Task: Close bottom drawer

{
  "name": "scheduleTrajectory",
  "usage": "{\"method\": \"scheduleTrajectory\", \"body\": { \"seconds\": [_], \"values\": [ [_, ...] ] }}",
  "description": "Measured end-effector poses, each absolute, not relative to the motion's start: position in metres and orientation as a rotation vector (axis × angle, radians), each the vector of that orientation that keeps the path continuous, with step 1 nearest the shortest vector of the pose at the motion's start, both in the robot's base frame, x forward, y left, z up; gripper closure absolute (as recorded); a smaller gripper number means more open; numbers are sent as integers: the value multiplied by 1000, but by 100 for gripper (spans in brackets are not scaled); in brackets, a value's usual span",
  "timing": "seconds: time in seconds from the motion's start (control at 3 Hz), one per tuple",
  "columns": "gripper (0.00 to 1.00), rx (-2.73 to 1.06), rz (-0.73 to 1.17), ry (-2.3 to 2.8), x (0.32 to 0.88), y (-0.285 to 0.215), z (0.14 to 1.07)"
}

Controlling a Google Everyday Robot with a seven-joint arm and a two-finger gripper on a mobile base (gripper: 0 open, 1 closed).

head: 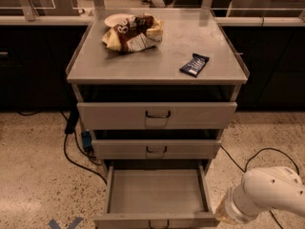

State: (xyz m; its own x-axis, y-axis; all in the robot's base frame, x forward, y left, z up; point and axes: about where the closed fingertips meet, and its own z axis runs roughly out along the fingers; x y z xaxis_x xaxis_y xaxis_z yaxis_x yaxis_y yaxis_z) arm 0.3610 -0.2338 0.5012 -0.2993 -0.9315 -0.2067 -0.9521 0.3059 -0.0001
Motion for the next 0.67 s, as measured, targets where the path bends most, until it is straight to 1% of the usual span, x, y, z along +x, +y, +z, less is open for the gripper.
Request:
{"method": "scheduleTrajectory", "body": {
  "seconds": [0.33, 0.67],
  "values": [
    [100, -1748, 183, 2398, 361, -234, 501],
    [100, -1734, 264, 2351, 358, -230, 489]
  ]
}}
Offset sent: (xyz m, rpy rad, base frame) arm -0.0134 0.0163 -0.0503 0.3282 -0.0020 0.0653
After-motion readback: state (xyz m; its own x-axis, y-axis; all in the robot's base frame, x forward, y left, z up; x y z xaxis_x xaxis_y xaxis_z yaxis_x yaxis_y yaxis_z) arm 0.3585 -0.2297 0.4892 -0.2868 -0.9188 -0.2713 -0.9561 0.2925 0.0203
